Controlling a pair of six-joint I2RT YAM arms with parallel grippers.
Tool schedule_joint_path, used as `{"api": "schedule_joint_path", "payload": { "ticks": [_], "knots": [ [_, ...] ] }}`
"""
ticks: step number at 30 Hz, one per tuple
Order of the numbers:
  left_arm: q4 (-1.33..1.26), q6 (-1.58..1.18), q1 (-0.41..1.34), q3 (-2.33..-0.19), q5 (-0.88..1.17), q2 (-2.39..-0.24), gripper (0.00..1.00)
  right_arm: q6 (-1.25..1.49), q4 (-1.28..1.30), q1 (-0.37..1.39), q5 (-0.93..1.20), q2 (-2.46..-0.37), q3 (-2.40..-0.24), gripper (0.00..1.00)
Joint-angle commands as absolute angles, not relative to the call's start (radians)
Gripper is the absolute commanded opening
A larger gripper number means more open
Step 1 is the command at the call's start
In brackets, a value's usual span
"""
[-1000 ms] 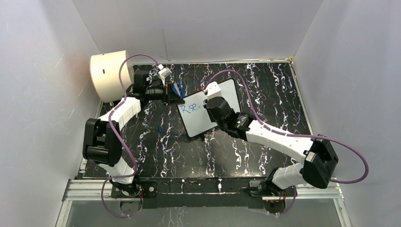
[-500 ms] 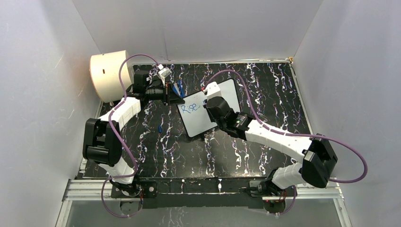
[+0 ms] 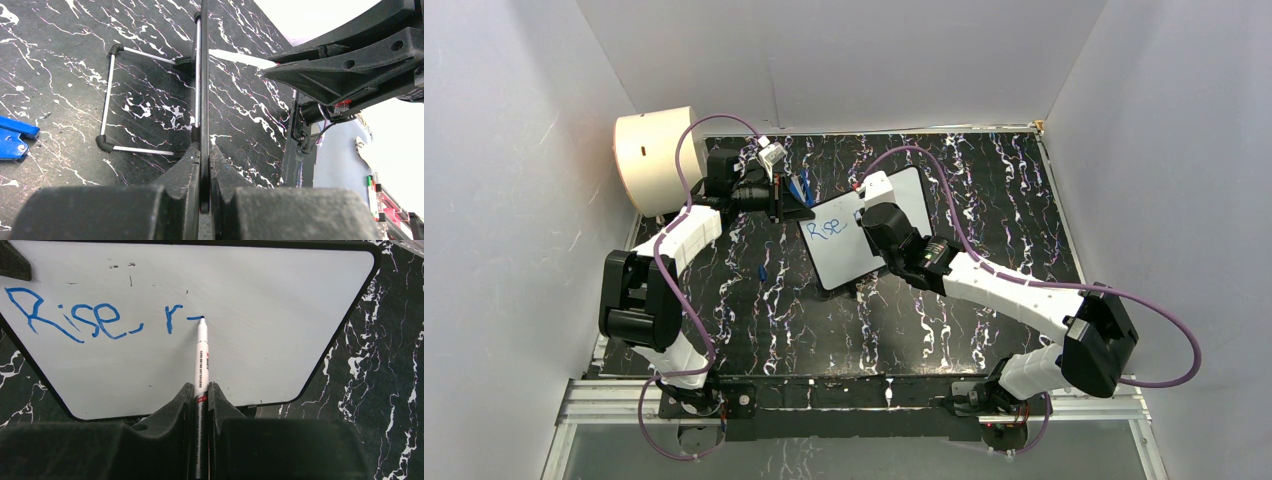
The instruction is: Write a sentence on the whiteboard
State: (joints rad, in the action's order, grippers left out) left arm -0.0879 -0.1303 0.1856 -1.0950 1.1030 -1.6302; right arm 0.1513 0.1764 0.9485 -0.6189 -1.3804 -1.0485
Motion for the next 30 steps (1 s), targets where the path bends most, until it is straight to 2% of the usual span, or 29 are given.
{"api": "schedule_joint_path", "payload": {
  "ticks": [1, 30],
  "knots": [
    [-0.052, -0.115, 0.19, -1.121, 1.141, -1.598, 0.0, 0.137, 0.115, 0.936, -0.652, -1.361, -1.048, 0.0],
    [-0.052, -0.117, 0.19, -1.121, 1.141, -1.602, 0.0, 0.104, 0.073, 0.934, -0.555, -1.364, -1.058, 0.0]
  ]
}}
